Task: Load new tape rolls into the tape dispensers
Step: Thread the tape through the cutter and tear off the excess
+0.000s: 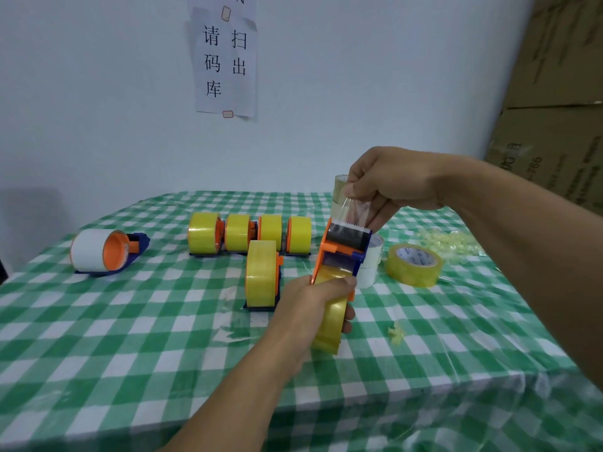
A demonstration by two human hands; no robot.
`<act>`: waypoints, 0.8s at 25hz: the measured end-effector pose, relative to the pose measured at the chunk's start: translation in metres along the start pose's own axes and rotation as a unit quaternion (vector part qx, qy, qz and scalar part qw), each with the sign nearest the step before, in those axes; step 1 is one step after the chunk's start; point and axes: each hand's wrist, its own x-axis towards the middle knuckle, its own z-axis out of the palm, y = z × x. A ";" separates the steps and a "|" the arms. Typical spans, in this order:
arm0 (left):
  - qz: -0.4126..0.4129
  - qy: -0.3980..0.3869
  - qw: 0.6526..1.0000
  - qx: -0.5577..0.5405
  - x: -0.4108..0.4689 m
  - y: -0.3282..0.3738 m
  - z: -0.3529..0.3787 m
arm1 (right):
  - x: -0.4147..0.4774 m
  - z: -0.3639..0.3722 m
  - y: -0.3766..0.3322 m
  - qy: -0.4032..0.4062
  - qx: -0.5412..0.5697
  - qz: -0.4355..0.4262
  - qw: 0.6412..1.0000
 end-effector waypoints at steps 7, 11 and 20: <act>-0.014 0.002 1.000 -0.015 0.001 0.001 0.002 | 0.007 0.007 0.005 0.060 -0.022 -0.031 0.997; -0.021 -0.005 0.999 -0.035 0.000 -0.001 -0.001 | 0.008 0.010 0.008 0.057 -0.019 -0.016 0.998; -0.013 -0.027 0.999 -0.032 0.000 0.002 -0.002 | -0.001 0.003 0.003 0.034 0.024 -0.017 0.999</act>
